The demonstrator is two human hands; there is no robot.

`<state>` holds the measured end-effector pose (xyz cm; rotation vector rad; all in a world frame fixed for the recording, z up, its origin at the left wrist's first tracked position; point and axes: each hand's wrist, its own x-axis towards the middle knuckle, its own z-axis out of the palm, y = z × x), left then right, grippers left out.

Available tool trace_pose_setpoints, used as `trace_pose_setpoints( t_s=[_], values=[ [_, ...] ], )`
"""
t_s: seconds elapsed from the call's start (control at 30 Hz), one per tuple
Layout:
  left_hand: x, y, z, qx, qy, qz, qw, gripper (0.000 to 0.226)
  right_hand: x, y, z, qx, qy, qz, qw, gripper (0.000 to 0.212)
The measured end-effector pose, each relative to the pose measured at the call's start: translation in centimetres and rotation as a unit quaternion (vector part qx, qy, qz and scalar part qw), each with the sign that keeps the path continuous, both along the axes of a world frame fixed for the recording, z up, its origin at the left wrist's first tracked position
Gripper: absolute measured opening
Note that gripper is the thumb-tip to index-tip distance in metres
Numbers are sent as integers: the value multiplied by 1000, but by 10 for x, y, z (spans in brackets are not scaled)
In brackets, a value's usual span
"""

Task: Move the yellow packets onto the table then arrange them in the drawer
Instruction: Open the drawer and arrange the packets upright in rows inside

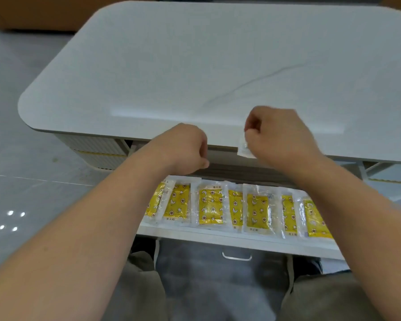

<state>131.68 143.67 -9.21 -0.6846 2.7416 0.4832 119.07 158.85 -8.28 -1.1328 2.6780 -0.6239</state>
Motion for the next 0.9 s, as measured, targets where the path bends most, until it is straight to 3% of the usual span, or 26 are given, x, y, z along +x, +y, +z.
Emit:
trace_pose_setpoints(
  t_s=[0.07, 0.13, 0.3, 0.37, 0.5, 0.67, 0.77, 0.9],
  values=[
    [-7, 8, -2, 2, 83, 3, 997, 13, -25, 6, -2, 26, 15, -50, 998, 24],
    [-17, 14, -7, 2, 150, 10, 989, 15, -47, 12, -13, 95, -3, -60, 994, 41],
    [-45, 22, -23, -7, 232, -12, 973, 33, -72, 19, -31, 204, -15, 3, 979, 90],
    [-56, 24, -29, -11, 223, -26, 974, 45, -73, 23, -32, 222, -2, 21, 975, 93],
    [-69, 29, -40, -37, 161, -64, 984, 72, -68, 30, -30, 171, -27, 20, 985, 100],
    [-74, 34, -39, -3, 152, -80, 985, 88, -67, 36, -30, 132, -39, 28, 990, 115],
    [-73, 40, -37, -18, 171, -95, 980, 85, -64, 40, -29, 95, -62, 27, 993, 103],
    [-73, 49, -36, -4, 221, -73, 973, 64, -66, 47, -22, 43, -88, 25, 995, 44]
  ],
)
